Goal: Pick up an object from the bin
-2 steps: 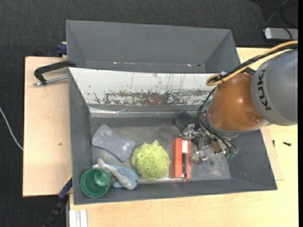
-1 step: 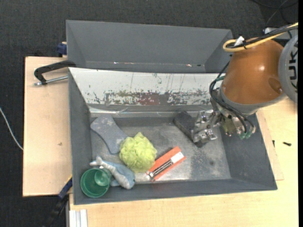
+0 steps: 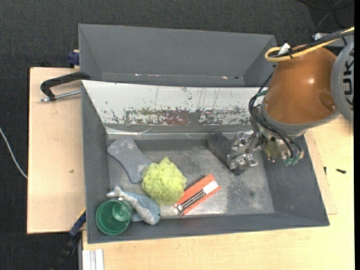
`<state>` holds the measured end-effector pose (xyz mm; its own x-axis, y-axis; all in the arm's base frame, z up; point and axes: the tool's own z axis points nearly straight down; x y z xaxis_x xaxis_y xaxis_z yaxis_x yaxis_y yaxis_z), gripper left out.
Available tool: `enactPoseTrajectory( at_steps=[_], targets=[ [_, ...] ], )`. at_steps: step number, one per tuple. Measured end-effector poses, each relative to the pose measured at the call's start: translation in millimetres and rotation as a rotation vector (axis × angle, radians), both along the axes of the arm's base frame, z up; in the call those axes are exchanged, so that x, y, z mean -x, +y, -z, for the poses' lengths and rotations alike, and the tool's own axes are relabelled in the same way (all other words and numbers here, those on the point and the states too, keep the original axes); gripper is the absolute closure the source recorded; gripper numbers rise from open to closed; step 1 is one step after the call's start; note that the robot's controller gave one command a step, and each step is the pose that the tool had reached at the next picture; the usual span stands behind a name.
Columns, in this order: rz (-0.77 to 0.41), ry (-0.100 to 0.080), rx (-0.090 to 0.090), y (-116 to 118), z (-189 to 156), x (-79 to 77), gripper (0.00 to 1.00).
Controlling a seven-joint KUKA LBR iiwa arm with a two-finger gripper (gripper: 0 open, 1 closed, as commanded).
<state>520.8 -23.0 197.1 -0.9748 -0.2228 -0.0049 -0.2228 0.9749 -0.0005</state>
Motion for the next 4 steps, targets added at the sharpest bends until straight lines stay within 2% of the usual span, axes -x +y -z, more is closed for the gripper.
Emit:
enactPoseTrajectory(
  at_steps=[1,2,3,4],
  targets=[
    [-0.165,0.004,-0.001,10,61,-35.9,0.0],
    [-0.165,0.001,0.0,9,59,-36.4,0.0],
    [-0.359,-0.005,0.017,32,108,-14.8,1.0],
    [-0.36,-0.031,0.01,38,108,-19.0,0.0]
  ],
)
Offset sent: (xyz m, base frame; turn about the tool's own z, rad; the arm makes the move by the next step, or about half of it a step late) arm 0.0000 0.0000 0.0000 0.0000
